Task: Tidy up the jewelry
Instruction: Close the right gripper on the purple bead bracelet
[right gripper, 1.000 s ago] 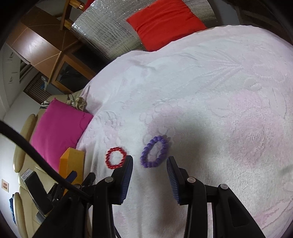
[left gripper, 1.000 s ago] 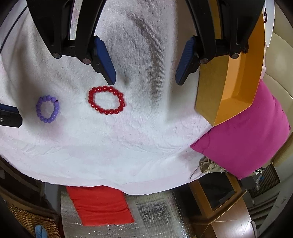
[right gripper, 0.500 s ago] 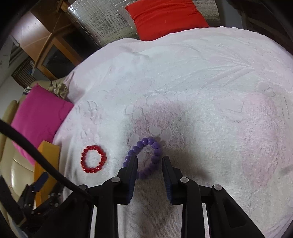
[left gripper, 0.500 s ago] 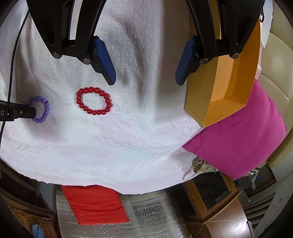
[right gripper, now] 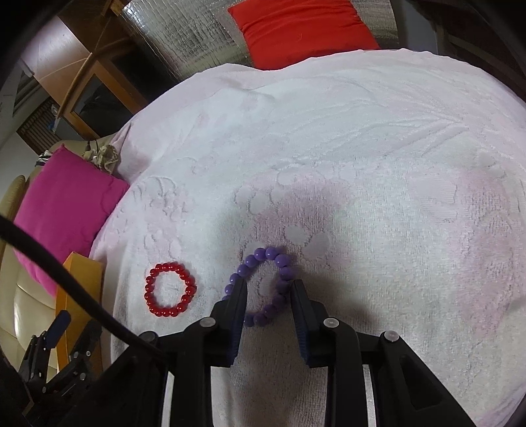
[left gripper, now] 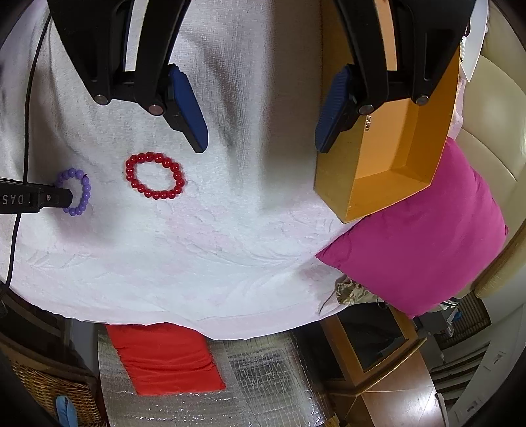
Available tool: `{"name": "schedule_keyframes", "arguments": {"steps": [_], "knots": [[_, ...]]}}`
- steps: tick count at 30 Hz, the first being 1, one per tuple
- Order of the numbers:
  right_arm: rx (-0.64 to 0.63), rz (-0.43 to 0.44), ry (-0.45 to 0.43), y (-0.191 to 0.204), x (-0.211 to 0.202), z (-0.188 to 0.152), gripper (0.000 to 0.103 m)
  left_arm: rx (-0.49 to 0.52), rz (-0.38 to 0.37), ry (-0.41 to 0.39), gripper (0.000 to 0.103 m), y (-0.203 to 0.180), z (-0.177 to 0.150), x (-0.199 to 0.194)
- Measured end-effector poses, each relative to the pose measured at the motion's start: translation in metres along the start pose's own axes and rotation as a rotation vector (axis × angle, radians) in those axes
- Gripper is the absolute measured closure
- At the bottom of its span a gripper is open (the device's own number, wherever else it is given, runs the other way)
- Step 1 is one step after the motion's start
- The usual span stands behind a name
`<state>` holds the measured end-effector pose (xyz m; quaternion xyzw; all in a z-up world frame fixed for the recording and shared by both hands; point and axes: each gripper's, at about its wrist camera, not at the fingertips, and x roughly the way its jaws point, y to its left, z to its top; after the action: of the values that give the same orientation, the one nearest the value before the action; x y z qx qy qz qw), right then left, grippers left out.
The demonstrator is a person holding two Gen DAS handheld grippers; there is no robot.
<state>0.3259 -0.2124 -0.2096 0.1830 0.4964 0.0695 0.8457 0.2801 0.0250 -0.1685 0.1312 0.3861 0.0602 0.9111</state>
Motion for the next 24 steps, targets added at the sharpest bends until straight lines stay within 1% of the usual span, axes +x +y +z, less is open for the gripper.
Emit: {"name": "schedule_keyframes", "arguments": {"steps": [2, 6, 9, 16, 24], "knots": [[-0.001, -0.008, -0.002, 0.002, 0.002, 0.001, 0.078, -0.001, 0.002, -0.001, 0.035, 0.001, -0.001, 0.000], [-0.006, -0.023, -0.009, 0.004, 0.005, 0.002, 0.084, -0.002, 0.006, -0.004, 0.035, 0.003, 0.000, 0.000], [-0.024, -0.045, -0.021, 0.006, 0.006, 0.002, 0.092, -0.003, 0.007, -0.007, 0.035, 0.005, 0.000, 0.000], [-0.035, -0.054, -0.042, 0.006, 0.001, 0.001, 0.092, -0.002, 0.010, -0.012, 0.035, 0.005, 0.000, 0.000], [-0.010, -0.059, -0.073, -0.010, -0.015, 0.005, 0.092, 0.007, 0.012, -0.017, 0.035, 0.001, 0.002, -0.002]]}}
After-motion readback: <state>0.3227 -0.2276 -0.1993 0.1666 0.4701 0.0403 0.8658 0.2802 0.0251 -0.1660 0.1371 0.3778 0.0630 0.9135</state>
